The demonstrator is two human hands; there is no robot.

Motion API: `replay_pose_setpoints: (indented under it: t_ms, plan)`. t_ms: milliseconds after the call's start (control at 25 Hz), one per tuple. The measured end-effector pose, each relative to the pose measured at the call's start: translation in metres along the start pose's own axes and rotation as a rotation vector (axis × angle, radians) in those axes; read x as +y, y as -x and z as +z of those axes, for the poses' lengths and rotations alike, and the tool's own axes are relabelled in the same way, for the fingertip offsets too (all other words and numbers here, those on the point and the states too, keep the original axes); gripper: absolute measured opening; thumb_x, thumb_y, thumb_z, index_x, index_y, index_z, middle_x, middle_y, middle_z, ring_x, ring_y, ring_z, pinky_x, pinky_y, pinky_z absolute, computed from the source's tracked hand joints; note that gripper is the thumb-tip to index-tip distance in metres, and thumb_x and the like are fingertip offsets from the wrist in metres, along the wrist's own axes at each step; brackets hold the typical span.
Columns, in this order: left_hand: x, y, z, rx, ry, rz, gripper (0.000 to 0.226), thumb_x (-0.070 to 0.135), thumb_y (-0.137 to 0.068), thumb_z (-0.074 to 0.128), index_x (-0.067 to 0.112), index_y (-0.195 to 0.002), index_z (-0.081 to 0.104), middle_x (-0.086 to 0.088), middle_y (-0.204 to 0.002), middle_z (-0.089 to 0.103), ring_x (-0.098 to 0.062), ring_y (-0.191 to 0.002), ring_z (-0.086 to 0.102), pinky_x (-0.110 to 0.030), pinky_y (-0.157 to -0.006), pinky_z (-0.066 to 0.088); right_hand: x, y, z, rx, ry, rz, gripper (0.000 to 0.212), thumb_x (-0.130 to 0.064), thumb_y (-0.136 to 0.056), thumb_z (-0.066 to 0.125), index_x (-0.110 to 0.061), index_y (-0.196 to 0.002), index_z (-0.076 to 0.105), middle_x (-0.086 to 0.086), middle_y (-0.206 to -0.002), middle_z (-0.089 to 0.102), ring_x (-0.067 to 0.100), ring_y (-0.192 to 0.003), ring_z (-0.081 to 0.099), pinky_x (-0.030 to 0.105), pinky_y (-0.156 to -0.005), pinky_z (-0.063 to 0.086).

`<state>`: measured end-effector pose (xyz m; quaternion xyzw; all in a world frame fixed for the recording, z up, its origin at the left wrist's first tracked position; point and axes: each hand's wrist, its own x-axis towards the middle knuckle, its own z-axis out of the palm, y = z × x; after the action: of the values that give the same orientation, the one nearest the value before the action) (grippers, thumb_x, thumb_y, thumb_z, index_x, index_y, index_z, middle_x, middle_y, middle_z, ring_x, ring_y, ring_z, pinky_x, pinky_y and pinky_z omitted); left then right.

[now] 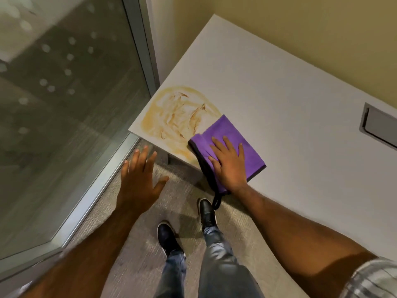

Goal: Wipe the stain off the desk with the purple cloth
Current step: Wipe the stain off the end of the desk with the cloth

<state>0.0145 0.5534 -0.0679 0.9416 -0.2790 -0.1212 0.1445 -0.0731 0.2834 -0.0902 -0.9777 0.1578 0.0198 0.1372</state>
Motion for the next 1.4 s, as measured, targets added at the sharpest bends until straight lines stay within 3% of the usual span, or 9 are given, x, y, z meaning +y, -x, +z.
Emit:
replay_pose_setpoints:
  t_ms: [120, 280, 480, 600, 720, 880, 1040, 1280, 1400]
  plan:
    - [-0.004, -0.008, -0.005, -0.019, -0.021, 0.015, 0.078, 0.067, -0.087, 0.043, 0.017, -0.146, 0.033, -0.011, -0.160, 0.026, -0.036, -0.146, 0.024, -0.062, -0.113, 0.026, 0.024, 0.003, -0.009, 0.076, -0.054, 0.143, 0.049, -0.045, -0.102, 0.033, -0.025, -0.146, 0.043, -0.004, -0.154, 0.042, 0.023, -0.148, 0.023, 0.061, -0.119, 0.006]
    - [-0.011, -0.005, -0.010, 0.043, 0.007, -0.007, 0.077, 0.063, -0.087, 0.044, 0.015, -0.146, 0.032, -0.013, -0.159, 0.027, -0.035, -0.147, 0.023, -0.061, -0.113, 0.021, -0.003, -0.039, -0.003, 0.111, -0.039, 0.347, 0.048, -0.046, -0.103, 0.033, -0.025, -0.144, 0.045, -0.005, -0.155, 0.039, 0.025, -0.148, 0.022, 0.067, -0.115, 0.003]
    - [-0.019, 0.004, -0.012, 0.004, 0.010, -0.024, 0.080, 0.067, -0.087, 0.038, 0.016, -0.148, 0.031, -0.010, -0.160, 0.026, -0.038, -0.147, 0.019, -0.063, -0.113, 0.021, 0.010, 0.002, -0.005, 0.011, -0.005, -0.036, 0.048, -0.045, -0.103, 0.030, -0.028, -0.146, 0.042, -0.006, -0.154, 0.040, 0.023, -0.148, 0.022, 0.064, -0.117, 0.008]
    - [-0.029, 0.006, -0.010, -0.002, 0.015, -0.049, 0.080, 0.068, -0.086, 0.035, 0.016, -0.147, 0.031, -0.009, -0.160, 0.026, -0.042, -0.147, 0.018, -0.061, -0.112, 0.021, 0.027, 0.022, -0.007, 0.112, -0.086, 0.167, 0.049, -0.044, -0.102, 0.032, -0.025, -0.147, 0.041, -0.002, -0.152, 0.045, 0.022, -0.147, 0.026, 0.059, -0.119, 0.009]
    - [-0.035, 0.008, -0.003, 0.031, 0.052, -0.103, 0.079, 0.068, -0.087, 0.036, 0.016, -0.146, 0.031, -0.009, -0.160, 0.027, -0.038, -0.148, 0.017, -0.060, -0.114, 0.020, -0.003, 0.003, 0.001, 0.170, -0.096, 0.348, 0.047, -0.044, -0.103, 0.034, -0.025, -0.144, 0.044, -0.002, -0.152, 0.044, 0.024, -0.147, 0.026, 0.067, -0.116, 0.008]
    - [-0.031, 0.011, 0.005, 0.061, 0.101, -0.165, 0.077, 0.066, -0.088, 0.039, 0.017, -0.146, 0.031, -0.008, -0.159, 0.027, -0.034, -0.149, 0.016, -0.060, -0.114, 0.020, -0.039, 0.007, 0.020, 0.004, 0.114, 0.014, 0.066, -0.065, -0.096, 0.033, -0.028, -0.150, 0.033, -0.003, -0.162, 0.022, 0.029, -0.151, 0.012, 0.067, -0.112, -0.005]
    - [-0.029, 0.010, 0.005, 0.069, 0.113, -0.135, 0.078, 0.067, -0.087, 0.036, 0.017, -0.146, 0.031, -0.008, -0.159, 0.027, -0.035, -0.148, 0.018, -0.061, -0.112, 0.023, 0.002, 0.036, 0.016, -0.023, 0.245, -0.275, 0.061, -0.052, -0.097, 0.039, -0.030, -0.153, 0.026, 0.003, -0.163, 0.019, 0.031, -0.151, 0.013, 0.071, -0.108, 0.019]
    - [-0.041, 0.012, 0.022, 0.062, 0.157, -0.202, 0.077, 0.065, -0.088, 0.039, 0.017, -0.148, 0.030, -0.010, -0.160, 0.025, -0.035, -0.148, 0.017, -0.061, -0.113, 0.023, -0.051, 0.015, 0.035, 0.045, 0.257, -0.069, 0.064, -0.044, -0.093, 0.054, -0.026, -0.150, 0.031, 0.007, -0.161, 0.028, 0.037, -0.148, 0.021, 0.074, -0.107, 0.017]
    - [-0.049, 0.021, 0.032, 0.043, 0.159, -0.212, 0.078, 0.065, -0.089, 0.039, 0.018, -0.150, 0.027, -0.010, -0.162, 0.020, -0.032, -0.150, 0.013, -0.060, -0.115, 0.017, -0.069, 0.000, 0.039, 0.044, 0.240, -0.140, 0.069, -0.034, -0.089, 0.062, -0.025, -0.150, 0.032, 0.007, -0.161, 0.028, 0.036, -0.148, 0.022, 0.075, -0.107, 0.018]
